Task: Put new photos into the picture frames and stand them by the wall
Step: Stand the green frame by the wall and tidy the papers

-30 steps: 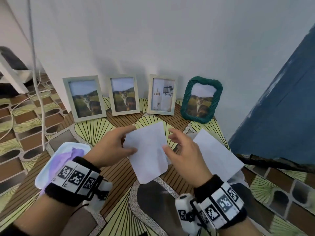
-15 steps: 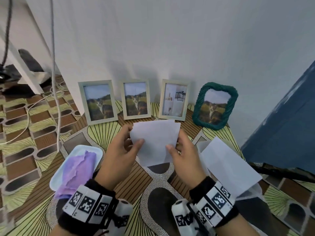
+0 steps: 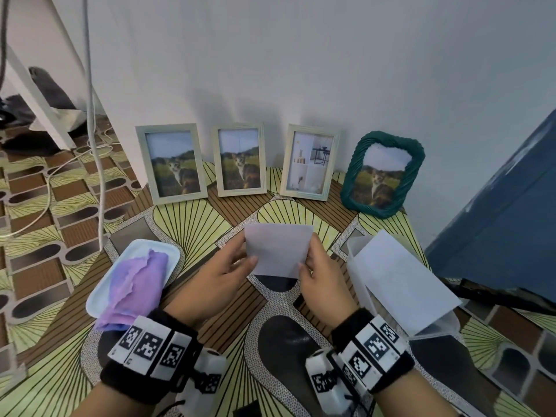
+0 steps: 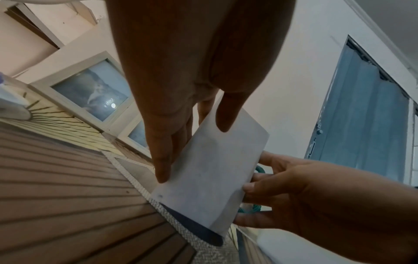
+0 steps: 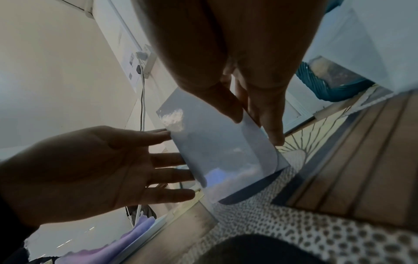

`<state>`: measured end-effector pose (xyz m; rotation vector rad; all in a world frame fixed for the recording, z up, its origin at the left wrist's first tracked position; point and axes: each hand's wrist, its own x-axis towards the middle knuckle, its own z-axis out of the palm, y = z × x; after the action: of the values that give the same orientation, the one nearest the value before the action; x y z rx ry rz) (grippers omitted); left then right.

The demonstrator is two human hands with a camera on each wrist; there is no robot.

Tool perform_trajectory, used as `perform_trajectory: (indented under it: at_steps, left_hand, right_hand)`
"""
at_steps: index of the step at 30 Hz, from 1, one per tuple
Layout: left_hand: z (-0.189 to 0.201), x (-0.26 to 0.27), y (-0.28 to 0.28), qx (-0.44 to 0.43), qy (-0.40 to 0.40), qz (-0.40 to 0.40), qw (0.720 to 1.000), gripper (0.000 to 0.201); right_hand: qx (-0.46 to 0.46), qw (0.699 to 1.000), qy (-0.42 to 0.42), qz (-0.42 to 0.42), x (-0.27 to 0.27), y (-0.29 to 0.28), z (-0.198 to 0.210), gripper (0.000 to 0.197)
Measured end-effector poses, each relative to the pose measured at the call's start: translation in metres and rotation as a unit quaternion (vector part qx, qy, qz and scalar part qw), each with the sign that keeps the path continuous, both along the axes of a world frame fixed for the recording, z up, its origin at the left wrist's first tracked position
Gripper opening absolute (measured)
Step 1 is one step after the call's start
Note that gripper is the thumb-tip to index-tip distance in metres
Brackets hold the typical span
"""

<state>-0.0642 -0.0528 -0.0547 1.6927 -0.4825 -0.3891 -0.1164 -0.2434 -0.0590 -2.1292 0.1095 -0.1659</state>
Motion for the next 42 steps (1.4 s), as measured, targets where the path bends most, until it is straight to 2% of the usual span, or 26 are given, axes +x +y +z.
perform_trajectory:
  at_steps: [4,7,11,14,18,23,27,30,32,38,42]
  left_hand:
    - [0.003,-0.001,-0.001,-0.004,0.019,-0.012,1.0,0.043]
    - [0.009,0.0,-0.003,-0.005,0.029,-0.021,0.999,0.044]
    - [0.027,0.001,-0.01,-0.052,0.05,-0.049,0.996,0.054]
    - [0.043,0.001,-0.022,-0.067,0.048,-0.059,0.995,0.065]
    - [0.049,-0.003,-0.05,-0.074,0.047,-0.13,0.988,0.07]
    - [0.047,-0.005,-0.094,-0.042,0.032,-0.151,0.987,0.08]
    - [0.036,-0.004,-0.119,0.012,-0.008,-0.168,0.986,0.078]
    - [0.023,0.001,-0.128,0.06,-0.006,-0.131,0.99,0.083]
    - [0.016,0.002,-0.132,0.087,-0.01,-0.143,0.986,0.086]
    - [0.005,-0.002,-0.142,0.109,0.002,-0.174,0.979,0.094]
    - [0.002,-0.003,-0.146,0.109,0.017,-0.201,0.973,0.089]
  right_hand:
    - [-0.036,0.999,-0.001,-0.004,0.002,-0.003,0.003,0.042]
    - [-0.06,0.997,-0.037,-0.008,-0.002,-0.006,0.012,0.035]
    - [-0.087,0.99,-0.11,-0.024,-0.014,-0.013,0.035,0.051]
    - [-0.113,0.979,-0.166,-0.045,-0.024,-0.029,0.055,0.051]
    - [-0.178,0.964,-0.183,-0.067,-0.038,-0.055,0.082,0.053]
    - [-0.259,0.937,-0.202,-0.12,-0.056,-0.092,0.106,0.055]
    - [-0.337,0.915,-0.15,-0.164,-0.069,-0.119,0.115,0.059]
    - [-0.388,0.905,-0.08,-0.156,-0.076,-0.13,0.112,0.061]
    - [-0.409,0.9,-0.036,-0.149,-0.079,-0.134,0.104,0.062]
    - [-0.457,0.883,0.007,-0.104,-0.07,-0.136,0.076,0.061]
    - [-0.476,0.875,0.043,-0.079,-0.06,-0.139,0.059,0.06]
